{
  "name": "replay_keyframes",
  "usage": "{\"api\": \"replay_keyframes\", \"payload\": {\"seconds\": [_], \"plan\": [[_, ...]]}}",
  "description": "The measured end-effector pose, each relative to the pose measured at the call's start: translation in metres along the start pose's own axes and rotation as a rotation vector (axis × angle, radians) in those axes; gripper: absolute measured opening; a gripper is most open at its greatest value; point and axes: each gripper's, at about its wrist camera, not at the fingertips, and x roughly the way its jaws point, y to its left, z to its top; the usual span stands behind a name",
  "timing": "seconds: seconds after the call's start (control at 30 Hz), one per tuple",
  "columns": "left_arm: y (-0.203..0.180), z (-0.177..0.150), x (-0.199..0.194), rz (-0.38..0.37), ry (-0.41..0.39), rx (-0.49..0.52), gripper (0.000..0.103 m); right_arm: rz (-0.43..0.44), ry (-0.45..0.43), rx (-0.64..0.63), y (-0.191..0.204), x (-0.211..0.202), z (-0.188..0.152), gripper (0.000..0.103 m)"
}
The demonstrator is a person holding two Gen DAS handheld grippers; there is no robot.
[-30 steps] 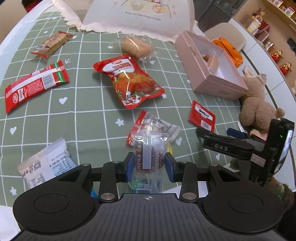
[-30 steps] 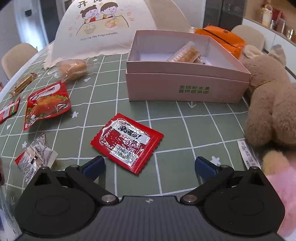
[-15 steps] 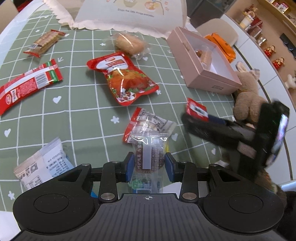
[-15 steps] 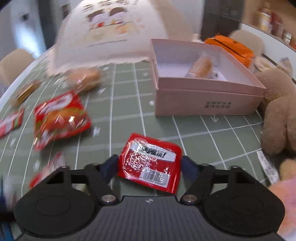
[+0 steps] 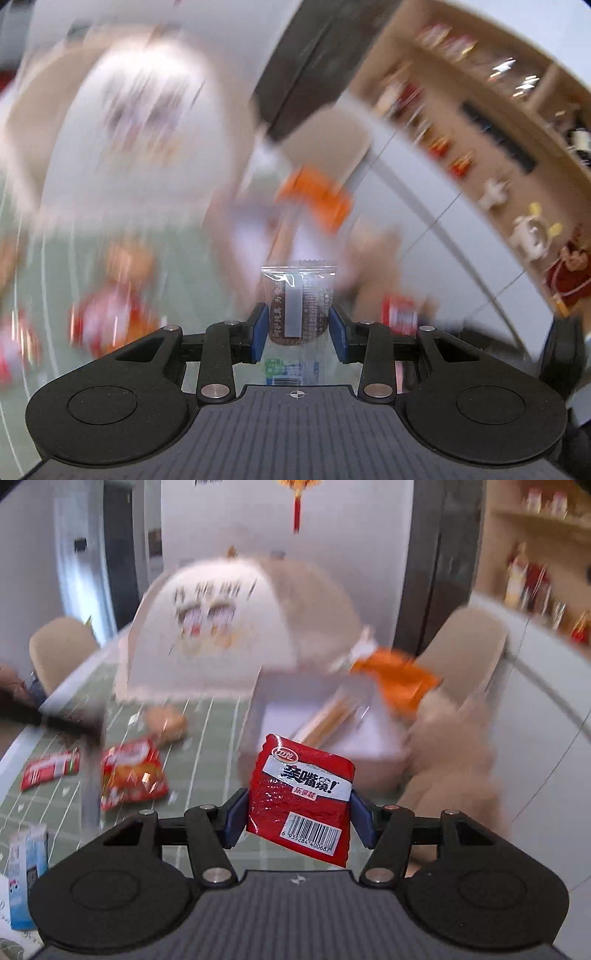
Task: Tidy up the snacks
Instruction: 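Lower both held packets into the pink box and open both tools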
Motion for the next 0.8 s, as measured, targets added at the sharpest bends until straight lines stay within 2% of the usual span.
{"api": "replay_keyframes", "payload": {"seconds": [0.1,0.17,0.23,0.33,0.37,0.43,0.47,0.53,0.6,0.67,0.8], "plan": [[-0.025,0.054,0.001,-0.036,-0.099,0.056,0.040,-0.015,-0.048,-0.006,-0.015,-0.013,0.011,0.059],[-0.040,0.089,0.012,-0.028,-0.149,0.084,0.040,-0.036,-0.065,-0.013,-0.022,-0.016,0.014,0.059],[-0.050,0.116,0.028,-0.024,-0.174,0.068,0.041,-0.044,-0.074,-0.013,-0.028,-0.017,0.015,0.060],[-0.048,0.148,0.077,-0.072,-0.132,0.005,0.044,-0.049,-0.067,0.000,-0.036,-0.016,0.010,0.061],[-0.043,0.151,0.098,-0.059,-0.100,-0.003,0.044,-0.046,-0.058,0.010,-0.039,-0.014,0.007,0.061],[-0.034,0.144,0.135,0.034,-0.039,-0.003,0.042,-0.047,-0.032,0.032,-0.043,-0.007,0.001,0.061],[-0.029,0.135,0.144,0.049,-0.042,0.000,0.042,-0.048,-0.020,0.042,-0.044,-0.006,-0.005,0.061],[-0.016,0.120,0.147,0.005,-0.056,-0.039,0.042,-0.043,-0.002,0.056,-0.047,-0.002,-0.015,0.061],[0.001,0.103,0.140,-0.017,-0.042,-0.097,0.042,-0.040,0.018,0.063,-0.049,0.001,-0.021,0.061],[0.013,0.083,0.123,-0.009,-0.029,-0.110,0.042,-0.036,0.008,0.073,-0.052,0.002,-0.015,0.061],[0.039,0.035,0.077,0.075,-0.006,-0.076,0.042,0.001,-0.084,0.086,-0.063,0.004,0.037,0.061]]}}
